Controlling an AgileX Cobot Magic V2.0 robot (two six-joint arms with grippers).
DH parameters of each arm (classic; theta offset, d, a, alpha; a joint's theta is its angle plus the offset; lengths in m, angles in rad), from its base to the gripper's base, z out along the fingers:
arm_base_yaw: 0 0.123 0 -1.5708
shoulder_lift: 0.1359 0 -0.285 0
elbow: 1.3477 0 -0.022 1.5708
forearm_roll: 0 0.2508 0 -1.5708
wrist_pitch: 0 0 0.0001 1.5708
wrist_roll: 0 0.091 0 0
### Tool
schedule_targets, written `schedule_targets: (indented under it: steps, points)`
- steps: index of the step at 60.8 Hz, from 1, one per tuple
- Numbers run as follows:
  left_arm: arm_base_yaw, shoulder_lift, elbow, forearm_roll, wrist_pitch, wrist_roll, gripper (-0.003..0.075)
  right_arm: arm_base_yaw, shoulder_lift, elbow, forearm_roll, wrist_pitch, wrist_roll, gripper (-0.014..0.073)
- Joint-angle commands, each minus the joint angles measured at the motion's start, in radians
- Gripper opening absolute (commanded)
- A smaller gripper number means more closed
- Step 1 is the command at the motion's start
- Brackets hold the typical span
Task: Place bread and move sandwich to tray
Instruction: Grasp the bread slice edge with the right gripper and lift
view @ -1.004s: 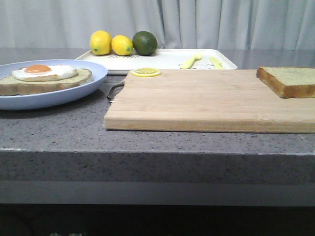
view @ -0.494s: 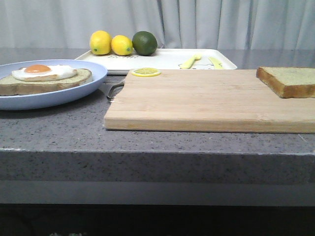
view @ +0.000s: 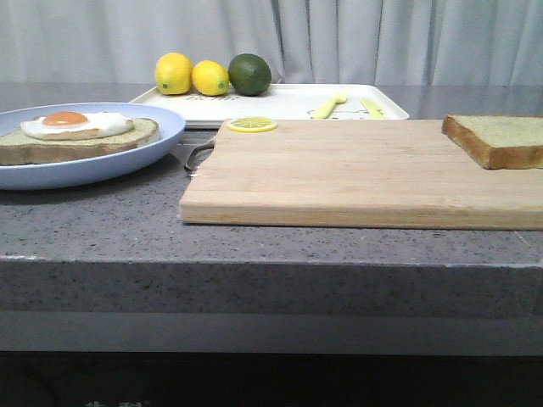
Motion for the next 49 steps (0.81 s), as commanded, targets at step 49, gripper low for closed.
schedule_targets:
  steps: [49]
  points:
    - [-0.014,0.014,-0.025,0.01,-0.081,0.003,0.0495,-0.69,0.692,-0.178,1.115,0.194,-0.807,0.0505]
